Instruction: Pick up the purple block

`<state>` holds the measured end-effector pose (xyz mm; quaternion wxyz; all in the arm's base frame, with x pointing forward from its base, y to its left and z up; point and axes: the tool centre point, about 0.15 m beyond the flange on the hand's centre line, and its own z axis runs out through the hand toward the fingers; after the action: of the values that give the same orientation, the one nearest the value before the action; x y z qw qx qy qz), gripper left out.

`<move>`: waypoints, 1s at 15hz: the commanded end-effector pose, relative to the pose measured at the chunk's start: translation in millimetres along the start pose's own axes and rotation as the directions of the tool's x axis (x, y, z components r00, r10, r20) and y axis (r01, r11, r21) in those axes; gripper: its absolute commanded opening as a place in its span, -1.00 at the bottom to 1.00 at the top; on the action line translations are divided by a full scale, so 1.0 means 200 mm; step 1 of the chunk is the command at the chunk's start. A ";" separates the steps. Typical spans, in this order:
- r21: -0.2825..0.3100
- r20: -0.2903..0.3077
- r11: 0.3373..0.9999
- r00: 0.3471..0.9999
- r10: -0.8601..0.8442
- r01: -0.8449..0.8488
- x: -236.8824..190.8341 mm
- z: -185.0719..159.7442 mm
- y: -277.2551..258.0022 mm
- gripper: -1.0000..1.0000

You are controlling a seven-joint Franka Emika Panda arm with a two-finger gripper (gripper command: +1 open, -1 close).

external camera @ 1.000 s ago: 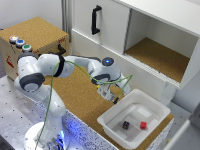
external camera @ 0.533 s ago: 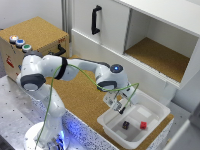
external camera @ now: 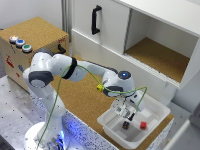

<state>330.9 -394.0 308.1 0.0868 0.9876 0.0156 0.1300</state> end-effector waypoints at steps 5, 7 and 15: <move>0.094 0.038 0.961 0.964 -0.265 0.260 -0.27 0.11 -0.08 1.00; 0.102 0.064 0.950 0.951 -0.303 0.295 -0.31 0.15 -0.07 1.00; 0.100 0.155 0.919 0.907 -0.392 0.380 -0.35 0.33 0.01 1.00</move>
<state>270.3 -388.6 262.0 0.0704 0.9778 0.1887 0.0573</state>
